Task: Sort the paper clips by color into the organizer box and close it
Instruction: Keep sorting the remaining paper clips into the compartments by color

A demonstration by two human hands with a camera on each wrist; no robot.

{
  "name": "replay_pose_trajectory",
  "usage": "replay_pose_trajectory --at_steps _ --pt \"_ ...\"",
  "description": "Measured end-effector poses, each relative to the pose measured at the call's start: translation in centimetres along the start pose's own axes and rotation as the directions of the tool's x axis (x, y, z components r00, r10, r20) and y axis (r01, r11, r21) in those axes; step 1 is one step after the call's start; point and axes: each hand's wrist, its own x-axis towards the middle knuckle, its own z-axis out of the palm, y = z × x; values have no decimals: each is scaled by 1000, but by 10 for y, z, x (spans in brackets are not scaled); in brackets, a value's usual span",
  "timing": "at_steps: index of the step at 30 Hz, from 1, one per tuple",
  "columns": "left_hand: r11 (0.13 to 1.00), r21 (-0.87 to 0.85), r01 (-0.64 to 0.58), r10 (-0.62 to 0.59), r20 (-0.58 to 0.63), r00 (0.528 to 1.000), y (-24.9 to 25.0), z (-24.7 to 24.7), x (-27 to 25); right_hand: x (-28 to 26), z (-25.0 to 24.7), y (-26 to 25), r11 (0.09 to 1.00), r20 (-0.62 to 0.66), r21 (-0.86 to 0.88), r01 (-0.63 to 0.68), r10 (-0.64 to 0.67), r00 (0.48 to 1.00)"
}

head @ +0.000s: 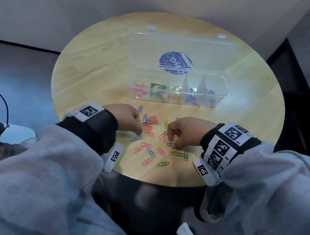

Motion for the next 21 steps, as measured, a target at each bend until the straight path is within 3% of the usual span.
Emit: replay_pose_trajectory --at_steps 6,10,13,15,17,21 --pt "973 232 9 -15 25 1000 10 13 1 3 3 -1 1000 6 -26 -10 10 1000" --pt "968 250 3 -11 30 999 10 14 2 0 1 3 999 -25 32 -26 27 999" --pt "982 187 13 -15 8 1000 9 12 -1 -1 -4 7 979 -44 204 -22 32 999" --pt "998 59 -9 7 48 999 5 7 0 -1 -7 9 932 -31 363 -22 35 999" --pt "979 -200 -33 59 124 991 3 0 2 1 -9 11 879 -15 475 -41 55 998" --pt "762 -648 -14 91 85 992 -1 -11 1 2 -9 14 640 12 766 -67 90 996"
